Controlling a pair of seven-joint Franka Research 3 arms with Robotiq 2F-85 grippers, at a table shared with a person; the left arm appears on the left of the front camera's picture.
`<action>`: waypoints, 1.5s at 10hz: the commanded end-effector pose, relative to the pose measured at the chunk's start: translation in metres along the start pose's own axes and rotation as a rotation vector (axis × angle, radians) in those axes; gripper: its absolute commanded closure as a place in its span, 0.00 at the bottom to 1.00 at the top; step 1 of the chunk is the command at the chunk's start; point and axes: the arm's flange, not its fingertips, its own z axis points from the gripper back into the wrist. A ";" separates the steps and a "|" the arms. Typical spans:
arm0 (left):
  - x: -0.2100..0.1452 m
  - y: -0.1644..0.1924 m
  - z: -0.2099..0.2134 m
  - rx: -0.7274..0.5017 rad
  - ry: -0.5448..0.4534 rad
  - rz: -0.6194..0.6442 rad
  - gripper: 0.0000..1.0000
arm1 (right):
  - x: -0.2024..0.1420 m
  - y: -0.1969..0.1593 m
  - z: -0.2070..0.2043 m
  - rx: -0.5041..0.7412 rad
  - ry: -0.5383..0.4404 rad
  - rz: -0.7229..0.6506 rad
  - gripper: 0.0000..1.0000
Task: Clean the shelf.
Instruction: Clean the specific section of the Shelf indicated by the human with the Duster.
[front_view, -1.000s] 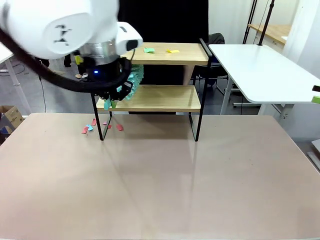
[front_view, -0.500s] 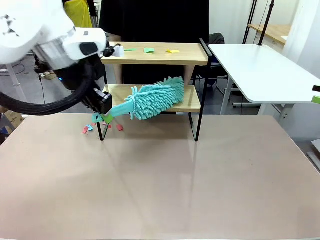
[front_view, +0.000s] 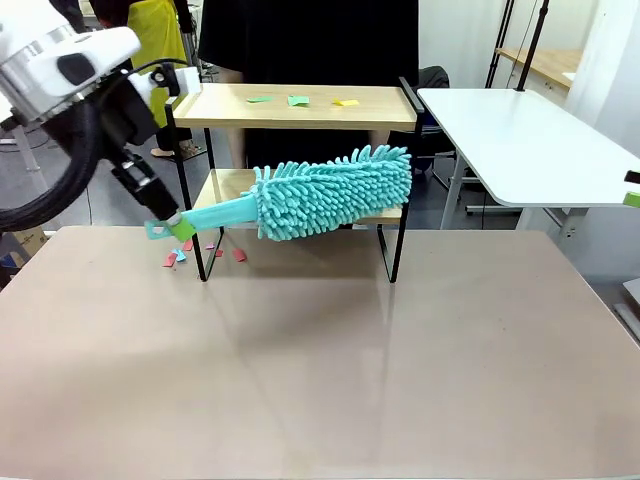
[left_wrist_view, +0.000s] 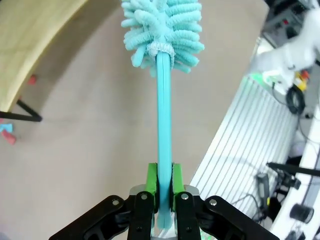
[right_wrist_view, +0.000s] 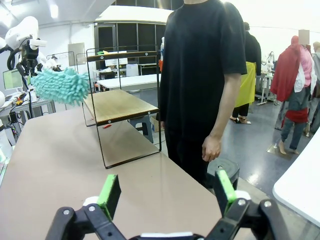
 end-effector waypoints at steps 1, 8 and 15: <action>-0.011 0.005 0.007 -0.117 0.029 -0.108 0.86 | 0.007 0.002 -0.003 -0.003 0.032 -0.010 0.00; -0.039 0.009 0.114 -0.010 0.682 -0.165 0.86 | 0.007 0.002 -0.003 -0.003 0.032 -0.010 0.00; -0.059 0.025 0.163 0.095 0.925 -0.264 0.86 | 0.007 0.002 -0.003 -0.003 0.032 -0.010 0.00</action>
